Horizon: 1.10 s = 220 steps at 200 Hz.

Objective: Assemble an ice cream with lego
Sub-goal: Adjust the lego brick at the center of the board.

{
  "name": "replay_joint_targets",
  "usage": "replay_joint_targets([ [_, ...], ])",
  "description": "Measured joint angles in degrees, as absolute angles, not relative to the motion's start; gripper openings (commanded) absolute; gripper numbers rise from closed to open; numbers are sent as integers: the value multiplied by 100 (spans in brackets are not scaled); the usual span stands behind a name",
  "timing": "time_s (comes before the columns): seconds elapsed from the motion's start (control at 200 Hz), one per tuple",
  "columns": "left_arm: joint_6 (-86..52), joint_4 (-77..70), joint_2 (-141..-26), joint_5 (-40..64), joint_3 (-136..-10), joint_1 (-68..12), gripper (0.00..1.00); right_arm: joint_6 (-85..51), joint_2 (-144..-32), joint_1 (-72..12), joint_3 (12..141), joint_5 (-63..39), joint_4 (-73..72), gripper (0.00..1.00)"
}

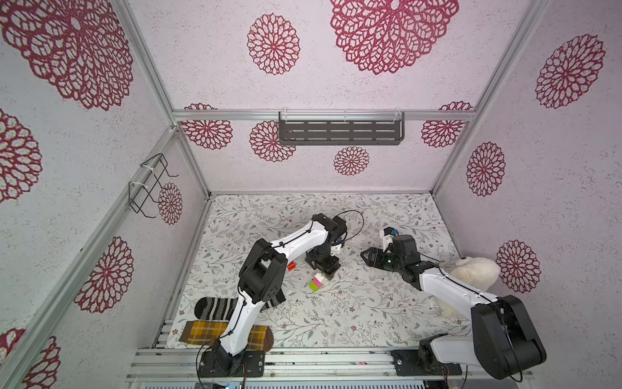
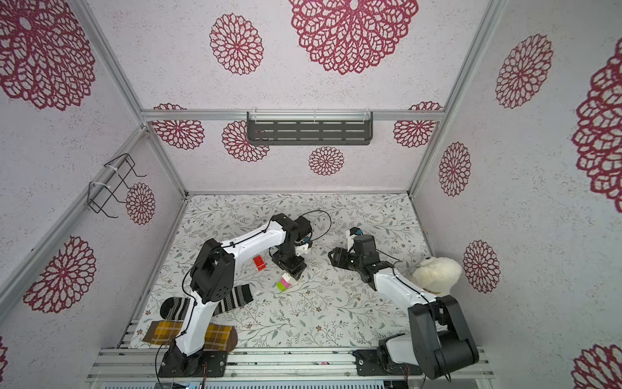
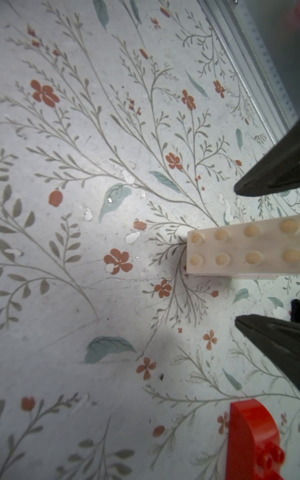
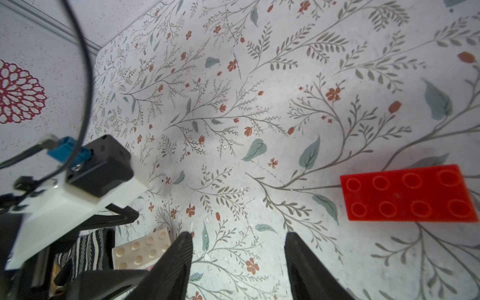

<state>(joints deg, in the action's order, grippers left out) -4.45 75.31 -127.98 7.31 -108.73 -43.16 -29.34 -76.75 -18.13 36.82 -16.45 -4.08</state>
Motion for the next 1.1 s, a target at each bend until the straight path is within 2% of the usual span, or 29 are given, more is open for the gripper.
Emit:
replay_joint_targets([
  [0.265,-456,7793,-12798,799,-10866,-4471,76,-2936,-8027,-1728,3524,-1778,-631,61],
  [0.585,-554,8031,-13008,421,-10726,-4532,75,-2947,-8291,-1712,3483,-2021,-808,61],
  [1.101,-609,8119,-13428,198,-10975,-4545,50,-2950,-8357,-1702,3472,-2126,-915,60],
])
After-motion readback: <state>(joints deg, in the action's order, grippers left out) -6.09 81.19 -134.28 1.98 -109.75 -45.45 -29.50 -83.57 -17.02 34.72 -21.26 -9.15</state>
